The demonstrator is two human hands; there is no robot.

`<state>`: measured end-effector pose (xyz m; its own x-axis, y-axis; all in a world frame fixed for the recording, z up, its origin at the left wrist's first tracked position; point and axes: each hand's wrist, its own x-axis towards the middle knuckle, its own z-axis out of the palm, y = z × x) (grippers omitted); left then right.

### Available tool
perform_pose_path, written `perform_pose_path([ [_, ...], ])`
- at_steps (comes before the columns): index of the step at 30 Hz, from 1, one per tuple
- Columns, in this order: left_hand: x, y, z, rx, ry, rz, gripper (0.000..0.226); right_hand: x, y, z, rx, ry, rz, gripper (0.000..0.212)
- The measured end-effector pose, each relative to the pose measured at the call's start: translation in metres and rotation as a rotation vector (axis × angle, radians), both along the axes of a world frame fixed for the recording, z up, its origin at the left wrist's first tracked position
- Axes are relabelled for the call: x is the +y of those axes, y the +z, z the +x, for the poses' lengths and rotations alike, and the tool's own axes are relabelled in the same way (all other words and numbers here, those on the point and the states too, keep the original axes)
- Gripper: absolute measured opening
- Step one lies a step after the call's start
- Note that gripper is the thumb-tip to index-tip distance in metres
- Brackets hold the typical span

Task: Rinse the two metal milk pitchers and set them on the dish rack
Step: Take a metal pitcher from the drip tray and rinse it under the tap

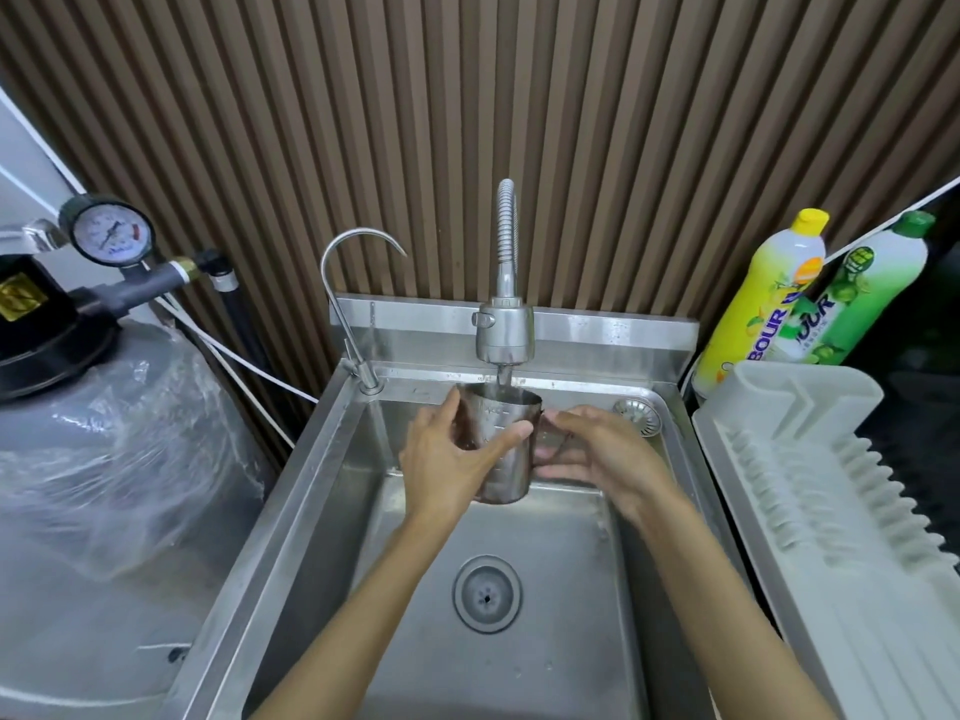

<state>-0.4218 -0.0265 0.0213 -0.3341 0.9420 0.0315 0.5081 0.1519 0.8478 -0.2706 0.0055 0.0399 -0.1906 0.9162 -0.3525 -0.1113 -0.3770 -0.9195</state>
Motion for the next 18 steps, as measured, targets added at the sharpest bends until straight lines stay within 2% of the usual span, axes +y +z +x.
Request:
perform_pose_path([
  [4, 0.009, -0.006, 0.017, -0.262, -0.09, -0.016, 0.061, 0.004, 0.02, 0.002, -0.56, -0.195, 0.375, 0.02],
  [5, 0.013, -0.008, 0.017, -0.3, -0.092, 0.008, 0.056, 0.005, 0.019, -0.003, -0.582, -0.225, 0.442, 0.02],
  [6, 0.015, -0.008, 0.016, -0.328, -0.085, 0.047, 0.058, 0.005, 0.015, -0.01, -0.496, -0.235, 0.464, 0.02],
  [8, 0.019, -0.006, 0.009, -0.315, -0.059, 0.157, 0.068, 0.003, 0.002, -0.022, -0.126, -0.206, 0.372, 0.026],
  [10, 0.019, 0.001, -0.001, -0.176, -0.034, 0.242, 0.074, 0.002, -0.013, -0.028, 0.236, -0.132, 0.186, 0.027],
  [11, 0.017, 0.003, -0.004, -0.067, -0.017, 0.238, 0.079, 0.001, -0.021, -0.028, 0.328, -0.103, 0.101, 0.025],
  [12, 0.014, 0.004, -0.006, 0.049, 0.012, 0.207, 0.084, 0.0, -0.027, -0.024, 0.338, -0.08, 0.046, 0.021],
  [14, 0.005, 0.005, -0.001, 0.188, 0.091, 0.097, 0.084, -0.002, -0.028, -0.014, 0.227, -0.036, -0.002, 0.009],
  [16, -0.001, 0.001, 0.009, 0.142, 0.111, -0.005, 0.069, -0.002, -0.016, -0.002, 0.051, -0.04, 0.005, 0.008],
  [18, 0.0, -0.007, 0.016, -0.039, 0.074, -0.011, 0.066, 0.0, 0.001, 0.007, -0.137, -0.094, 0.097, 0.016],
])
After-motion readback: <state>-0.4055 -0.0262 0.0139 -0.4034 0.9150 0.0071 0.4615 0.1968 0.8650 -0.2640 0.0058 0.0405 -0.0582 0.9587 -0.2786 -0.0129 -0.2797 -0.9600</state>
